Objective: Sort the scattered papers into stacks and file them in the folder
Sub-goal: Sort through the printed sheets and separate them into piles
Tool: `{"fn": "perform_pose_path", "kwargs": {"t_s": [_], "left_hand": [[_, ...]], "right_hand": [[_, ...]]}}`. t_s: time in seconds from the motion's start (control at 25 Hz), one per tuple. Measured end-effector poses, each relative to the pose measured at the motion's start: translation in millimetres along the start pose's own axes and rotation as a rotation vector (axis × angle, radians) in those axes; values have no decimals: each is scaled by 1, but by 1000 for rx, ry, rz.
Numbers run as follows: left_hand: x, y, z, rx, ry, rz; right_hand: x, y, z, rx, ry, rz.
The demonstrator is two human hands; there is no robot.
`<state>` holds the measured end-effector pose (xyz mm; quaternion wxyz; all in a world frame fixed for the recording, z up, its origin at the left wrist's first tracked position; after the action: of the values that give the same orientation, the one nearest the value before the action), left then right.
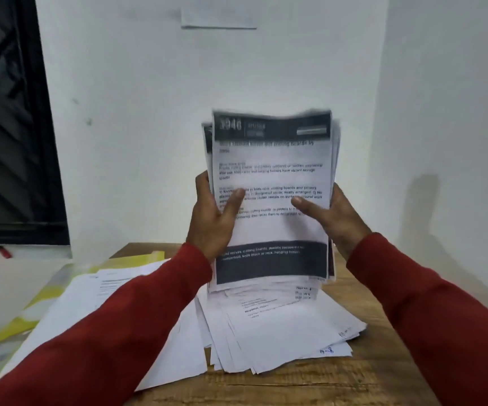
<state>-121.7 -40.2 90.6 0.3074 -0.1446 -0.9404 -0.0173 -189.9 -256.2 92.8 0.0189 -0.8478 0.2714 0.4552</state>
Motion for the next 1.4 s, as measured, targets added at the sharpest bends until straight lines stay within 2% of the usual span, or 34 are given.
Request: {"fn": "perform_pose_path", "kwargs": {"t_s": [0.2,0.4,0.56,0.72,0.84,1.0,1.2,1.32,1.4], "left_hand": [[-8,3,19,-28,37,-45],[-21,4,35,-45,105,-93],[-21,10,30,25,114,-45],[-28,7,32,-8,155,0],[-32,4,38,14,142,17],[-25,7,34,83,88,78],[-42,12,40,85,179,-5],[-49,15,49,97,192,4],[-48,13,51,97,197,60]], "right_hand": [[6,4,17,152,-29,-3],[22,-14,35,67,-66,54],[21,-6,35,177,3,82],[45,-17,52,184,-32,133],[56,-23,61,228,-62,74],[59,-32,62,143,-93,79],[66,-32,68,151,-131,145],[68,-38,71,58,-123,146],[69,-33,70,128,-113,100]]}}
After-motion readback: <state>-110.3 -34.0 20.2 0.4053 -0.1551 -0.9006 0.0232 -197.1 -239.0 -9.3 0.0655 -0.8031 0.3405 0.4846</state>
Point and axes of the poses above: each hand's wrist, its own z-axis away from the middle knuckle, its own y-axis out of the back of the hand, x = y × z, the point moved 4 cm from there along -z, towards the middle knuckle, and after that the axes turned 8 degrees about z, right-handed, at the moved point
